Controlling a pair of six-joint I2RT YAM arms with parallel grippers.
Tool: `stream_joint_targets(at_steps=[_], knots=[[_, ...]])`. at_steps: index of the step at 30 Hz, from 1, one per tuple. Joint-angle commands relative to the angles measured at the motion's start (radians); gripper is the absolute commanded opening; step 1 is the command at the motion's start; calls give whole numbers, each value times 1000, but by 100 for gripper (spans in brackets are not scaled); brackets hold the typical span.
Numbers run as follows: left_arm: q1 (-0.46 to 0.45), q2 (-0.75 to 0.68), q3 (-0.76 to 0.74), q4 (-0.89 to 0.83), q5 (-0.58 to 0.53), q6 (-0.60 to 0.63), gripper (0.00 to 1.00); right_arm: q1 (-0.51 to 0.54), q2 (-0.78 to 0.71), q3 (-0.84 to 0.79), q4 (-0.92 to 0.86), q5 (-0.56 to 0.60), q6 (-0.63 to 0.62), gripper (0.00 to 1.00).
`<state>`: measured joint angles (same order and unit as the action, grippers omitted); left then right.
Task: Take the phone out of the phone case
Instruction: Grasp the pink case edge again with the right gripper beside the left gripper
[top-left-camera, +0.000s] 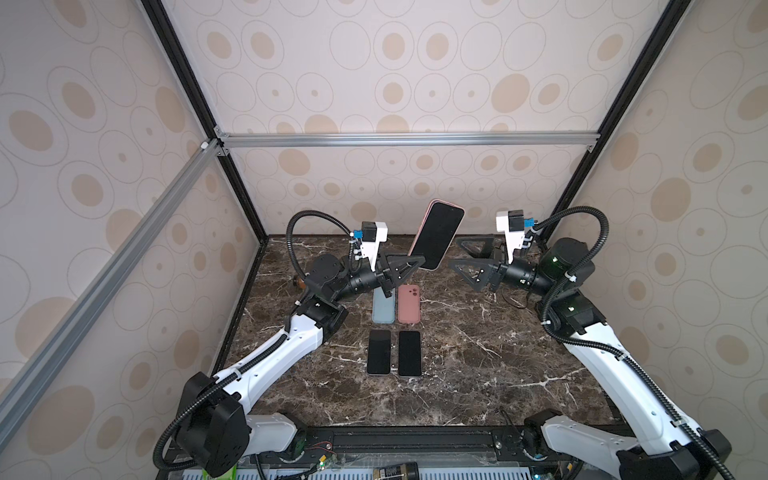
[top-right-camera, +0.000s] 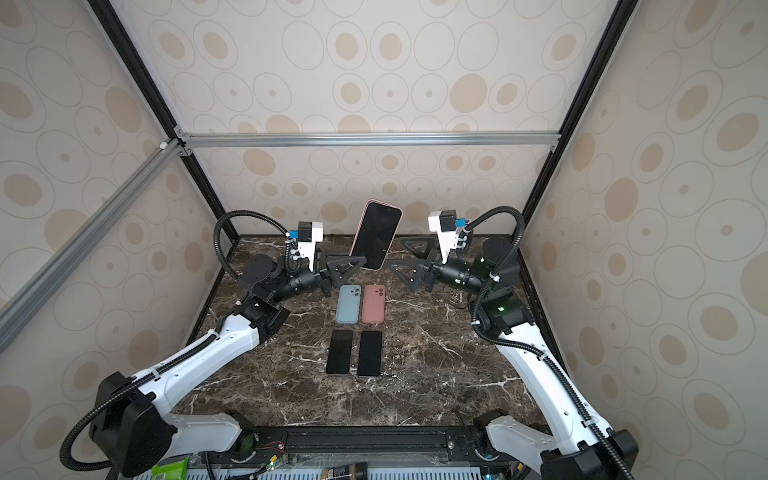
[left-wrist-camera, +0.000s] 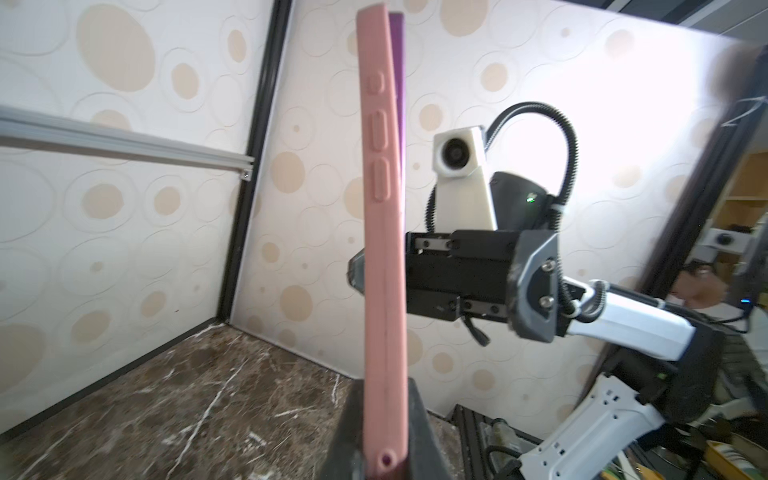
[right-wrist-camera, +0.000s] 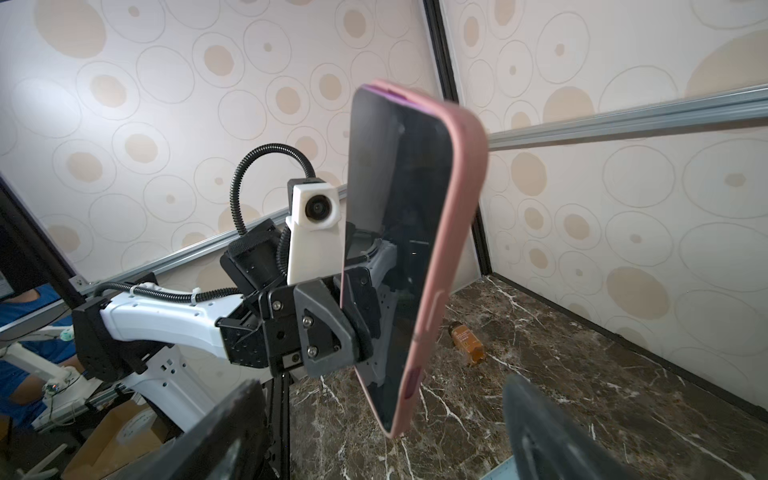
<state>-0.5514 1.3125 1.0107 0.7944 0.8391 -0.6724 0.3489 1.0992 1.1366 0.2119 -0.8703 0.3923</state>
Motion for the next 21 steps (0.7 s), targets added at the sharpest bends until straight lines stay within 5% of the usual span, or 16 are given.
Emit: stream_joint_targets(at_steps=[1, 21], knots=[[4, 13, 65, 300, 107, -193, 0, 25, 7, 21, 48, -65, -57, 92], [2, 47, 86, 379, 174, -268, 0, 99, 36, 99, -33, -138, -195, 68]])
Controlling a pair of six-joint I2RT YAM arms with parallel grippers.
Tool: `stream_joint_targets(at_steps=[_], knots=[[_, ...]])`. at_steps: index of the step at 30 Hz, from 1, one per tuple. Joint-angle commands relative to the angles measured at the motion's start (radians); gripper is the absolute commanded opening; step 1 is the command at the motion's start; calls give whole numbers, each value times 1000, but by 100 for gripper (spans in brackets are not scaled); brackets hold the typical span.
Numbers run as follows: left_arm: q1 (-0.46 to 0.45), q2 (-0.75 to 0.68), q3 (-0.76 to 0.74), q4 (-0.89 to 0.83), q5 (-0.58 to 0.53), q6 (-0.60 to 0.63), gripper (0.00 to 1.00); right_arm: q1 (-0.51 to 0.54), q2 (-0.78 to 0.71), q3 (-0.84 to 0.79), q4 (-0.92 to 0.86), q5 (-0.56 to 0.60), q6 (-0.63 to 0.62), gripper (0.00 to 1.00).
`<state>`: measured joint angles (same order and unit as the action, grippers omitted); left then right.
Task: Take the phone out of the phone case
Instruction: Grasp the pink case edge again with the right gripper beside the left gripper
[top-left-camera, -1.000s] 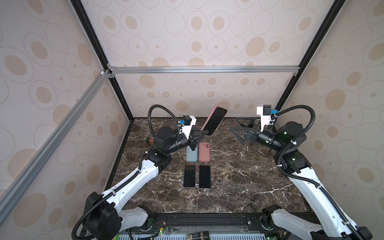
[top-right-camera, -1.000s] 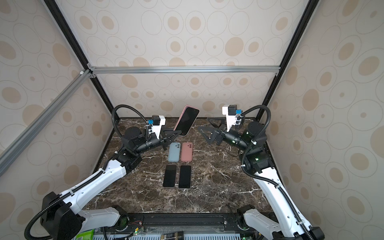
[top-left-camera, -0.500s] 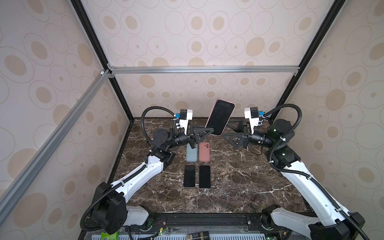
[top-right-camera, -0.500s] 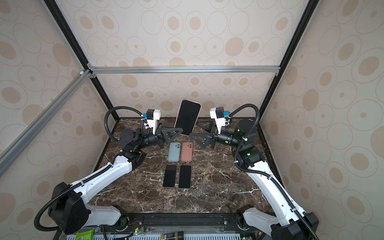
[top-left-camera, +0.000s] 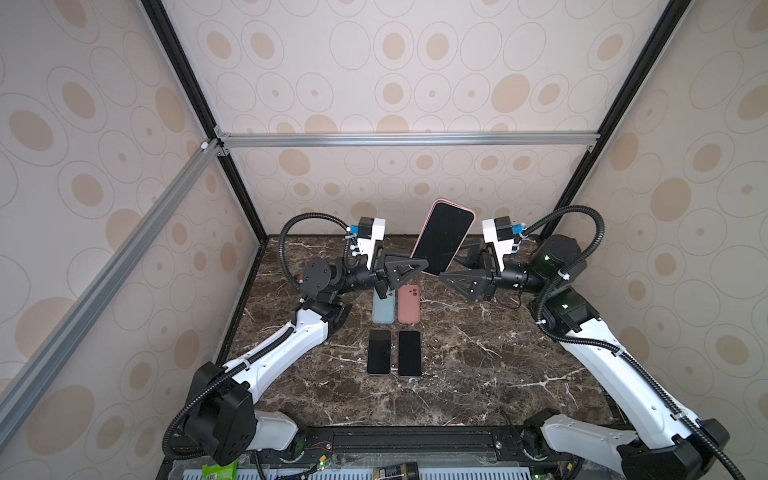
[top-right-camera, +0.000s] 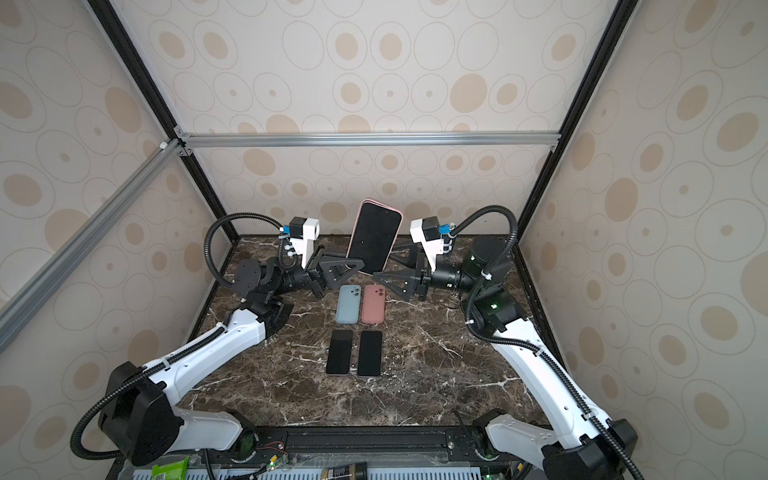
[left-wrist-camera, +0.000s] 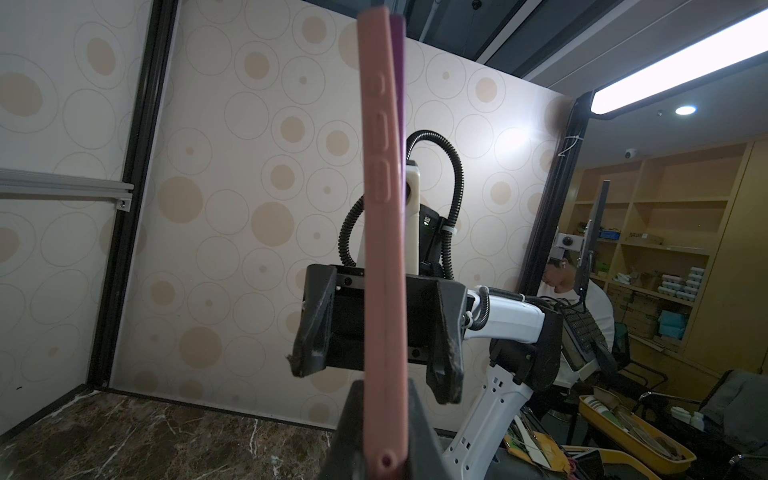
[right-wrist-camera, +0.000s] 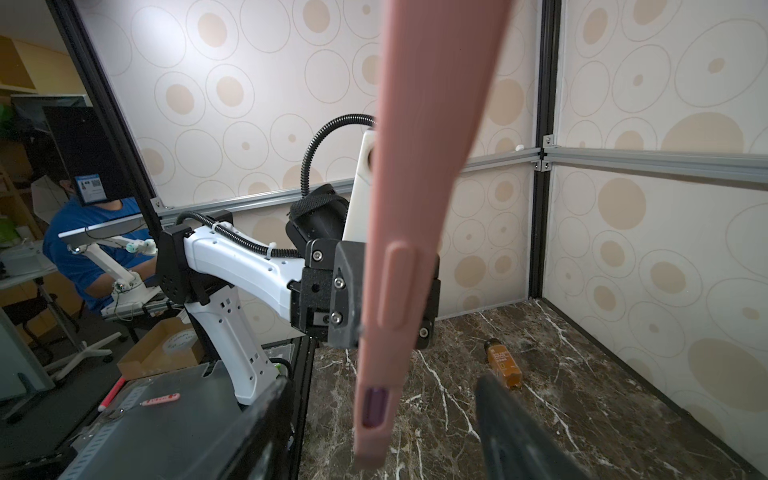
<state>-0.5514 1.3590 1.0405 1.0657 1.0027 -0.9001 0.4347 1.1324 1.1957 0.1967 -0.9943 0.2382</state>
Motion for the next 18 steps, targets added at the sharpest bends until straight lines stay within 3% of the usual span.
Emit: stream_joint_targets(at_steps=[1, 18], knots=[[2, 1, 54, 115, 13, -47, 0, 15, 3, 43, -26, -12, -49, 65], [-1, 5, 53, 105, 40, -51, 0, 38, 8, 66, -103, 6, -89, 45]])
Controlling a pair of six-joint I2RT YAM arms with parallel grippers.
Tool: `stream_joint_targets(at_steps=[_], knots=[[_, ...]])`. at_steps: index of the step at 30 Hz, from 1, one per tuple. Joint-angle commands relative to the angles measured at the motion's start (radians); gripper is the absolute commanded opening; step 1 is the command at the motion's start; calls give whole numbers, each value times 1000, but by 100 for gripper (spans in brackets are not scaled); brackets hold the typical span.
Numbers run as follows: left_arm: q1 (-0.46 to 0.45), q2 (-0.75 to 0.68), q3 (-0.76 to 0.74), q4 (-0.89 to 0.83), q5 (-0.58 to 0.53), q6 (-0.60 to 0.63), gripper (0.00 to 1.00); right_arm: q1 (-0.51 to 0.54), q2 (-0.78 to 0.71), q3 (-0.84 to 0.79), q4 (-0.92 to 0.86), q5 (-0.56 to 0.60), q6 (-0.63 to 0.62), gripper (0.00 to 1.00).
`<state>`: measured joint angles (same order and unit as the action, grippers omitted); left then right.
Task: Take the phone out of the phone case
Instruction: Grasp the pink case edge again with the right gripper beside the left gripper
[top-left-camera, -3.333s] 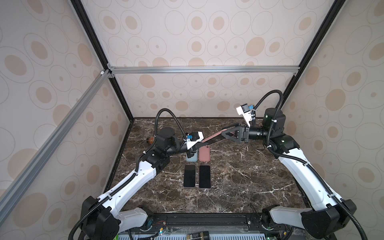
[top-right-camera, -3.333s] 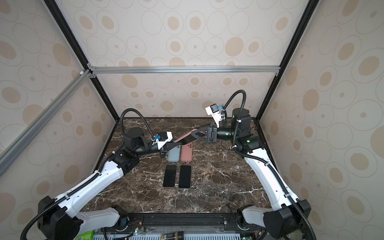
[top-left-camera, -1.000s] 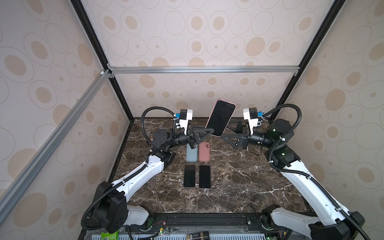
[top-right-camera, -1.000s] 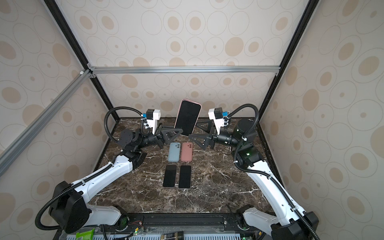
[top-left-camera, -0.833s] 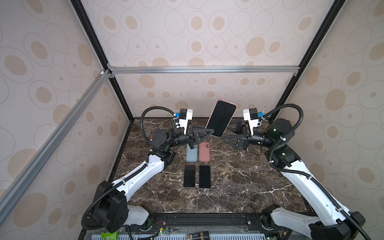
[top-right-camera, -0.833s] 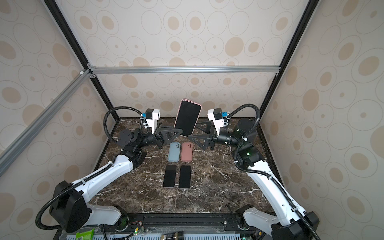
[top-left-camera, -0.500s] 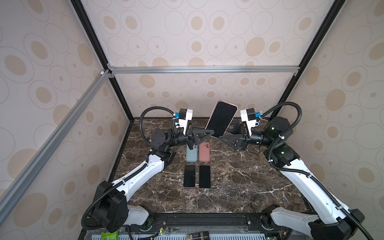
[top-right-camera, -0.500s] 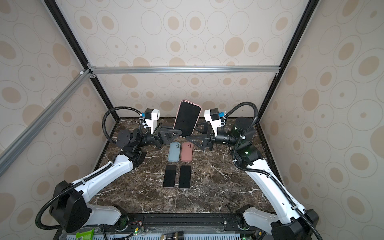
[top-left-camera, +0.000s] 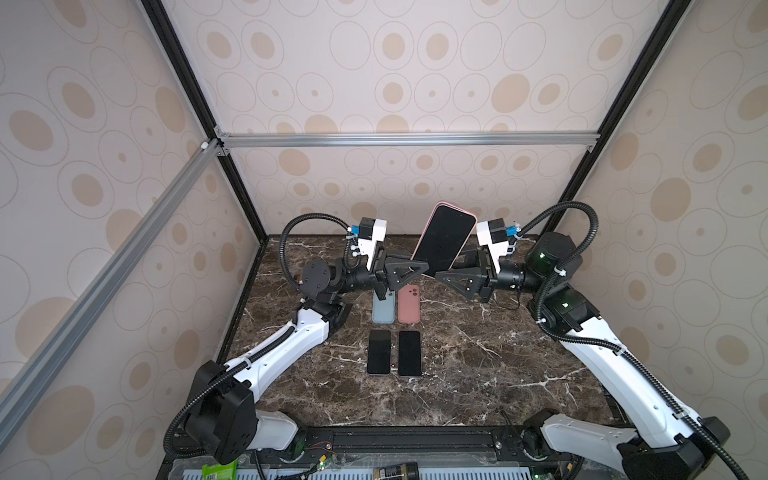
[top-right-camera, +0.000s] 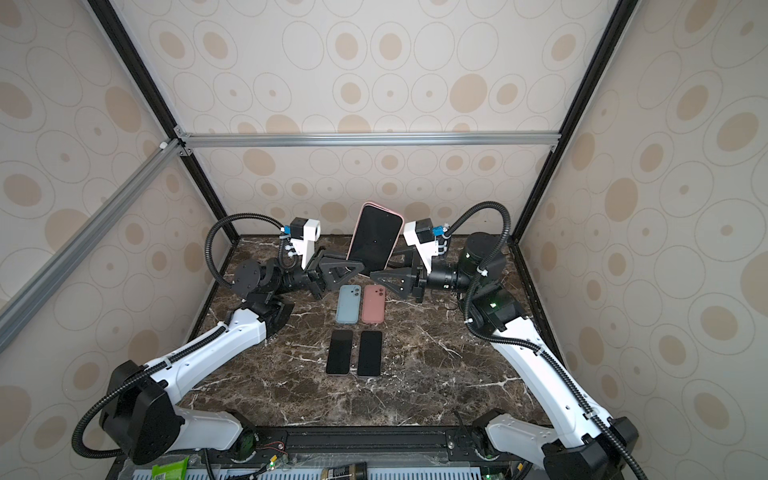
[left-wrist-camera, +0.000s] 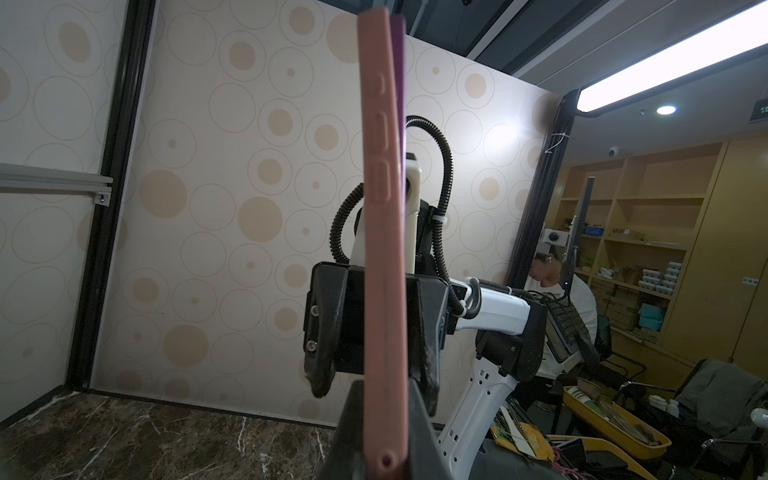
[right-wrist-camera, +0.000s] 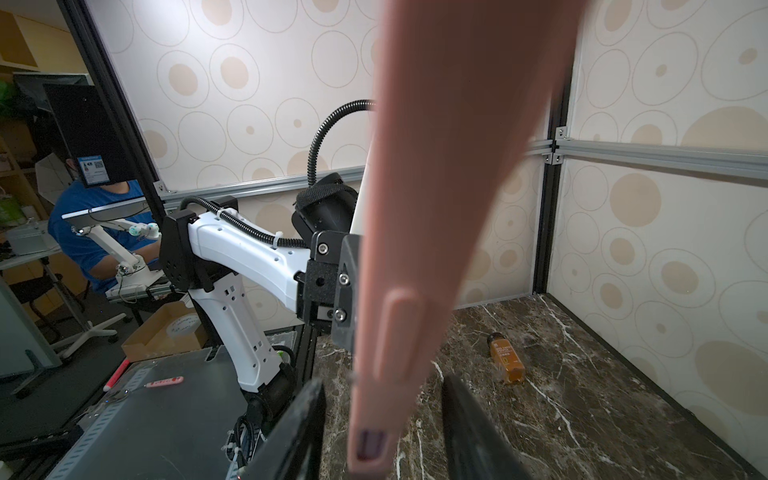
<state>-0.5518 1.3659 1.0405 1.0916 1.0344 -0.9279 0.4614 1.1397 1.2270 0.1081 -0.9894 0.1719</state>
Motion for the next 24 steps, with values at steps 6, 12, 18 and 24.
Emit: stream_joint_targets(at_steps=[6, 12, 18, 24], knots=[[-5, -5, 55, 47, 19, 1, 0, 16, 0, 41, -48, 14, -40, 40], [-12, -5, 57, 28, 23, 15, 0, 18, 0, 49, -65, 17, -47, 31], [-12, -2, 61, 21, 24, 18, 0, 19, -6, 39, -44, 23, -28, 22], [-13, -3, 56, 9, 20, 35, 0, 19, -18, 35, -47, 29, -27, 11]])
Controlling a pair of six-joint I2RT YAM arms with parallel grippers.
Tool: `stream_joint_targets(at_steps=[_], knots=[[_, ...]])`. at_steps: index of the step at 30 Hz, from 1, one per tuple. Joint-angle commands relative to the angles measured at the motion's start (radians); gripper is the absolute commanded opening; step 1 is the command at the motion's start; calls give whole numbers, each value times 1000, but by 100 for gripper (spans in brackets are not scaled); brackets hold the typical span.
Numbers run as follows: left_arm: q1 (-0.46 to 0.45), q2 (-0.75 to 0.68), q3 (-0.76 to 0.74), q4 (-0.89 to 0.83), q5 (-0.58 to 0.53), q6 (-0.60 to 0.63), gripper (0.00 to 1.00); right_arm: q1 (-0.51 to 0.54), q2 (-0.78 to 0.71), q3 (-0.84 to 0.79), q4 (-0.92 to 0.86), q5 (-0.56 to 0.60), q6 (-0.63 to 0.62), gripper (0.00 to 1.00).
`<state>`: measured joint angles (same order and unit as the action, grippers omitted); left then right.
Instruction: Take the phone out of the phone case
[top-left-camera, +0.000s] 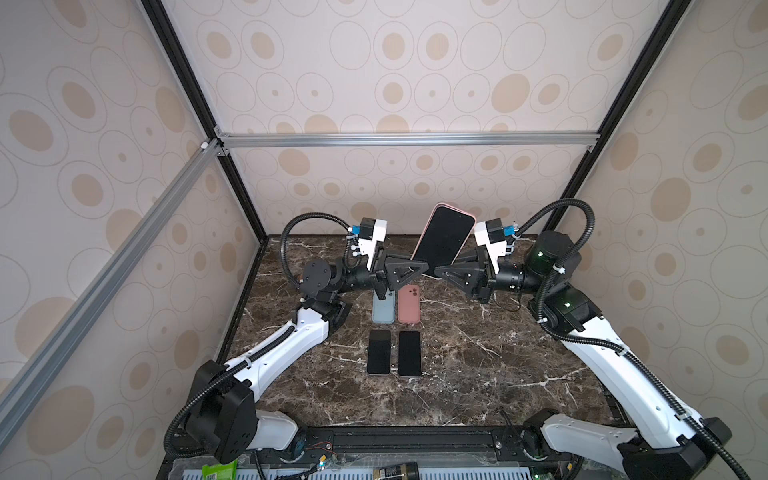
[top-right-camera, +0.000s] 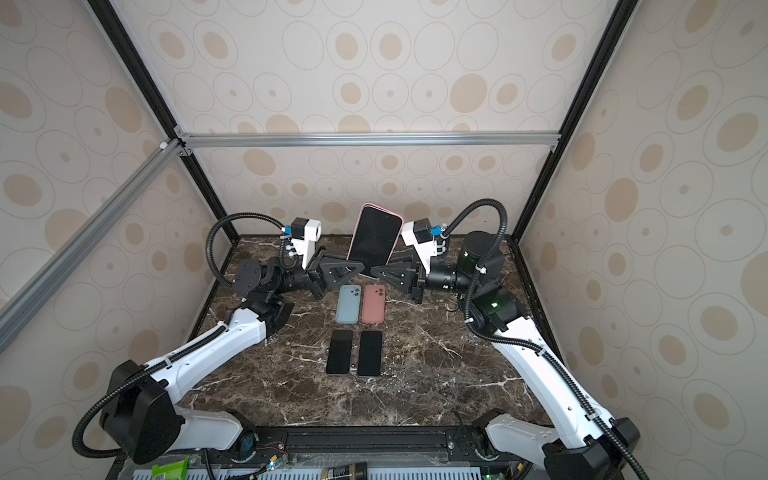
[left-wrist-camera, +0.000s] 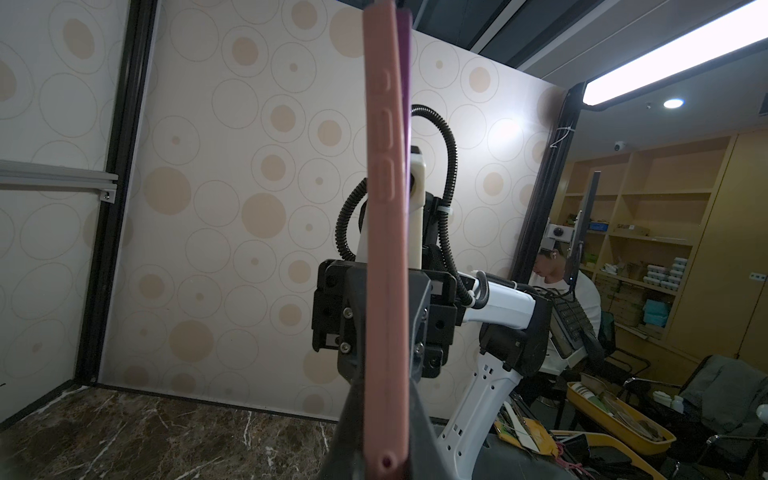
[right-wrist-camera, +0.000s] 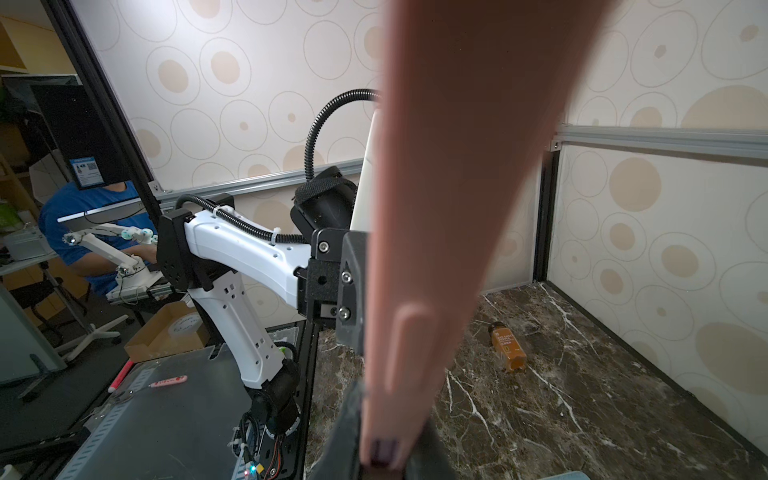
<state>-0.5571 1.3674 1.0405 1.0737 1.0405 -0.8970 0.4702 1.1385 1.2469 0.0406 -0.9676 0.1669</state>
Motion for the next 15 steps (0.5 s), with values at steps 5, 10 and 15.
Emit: stream_joint_targets(at_steps=[5, 10, 15], knots=[[-6, -24, 75, -79, 5, 103, 0, 11, -39, 6, 4, 27, -29, 1], [-6, -88, 109, -354, -106, 363, 41, 11, -75, -1, -73, 95, -82, 0], [-11, -178, 130, -572, -304, 626, 46, 11, -108, -7, -171, 209, -136, 0]])
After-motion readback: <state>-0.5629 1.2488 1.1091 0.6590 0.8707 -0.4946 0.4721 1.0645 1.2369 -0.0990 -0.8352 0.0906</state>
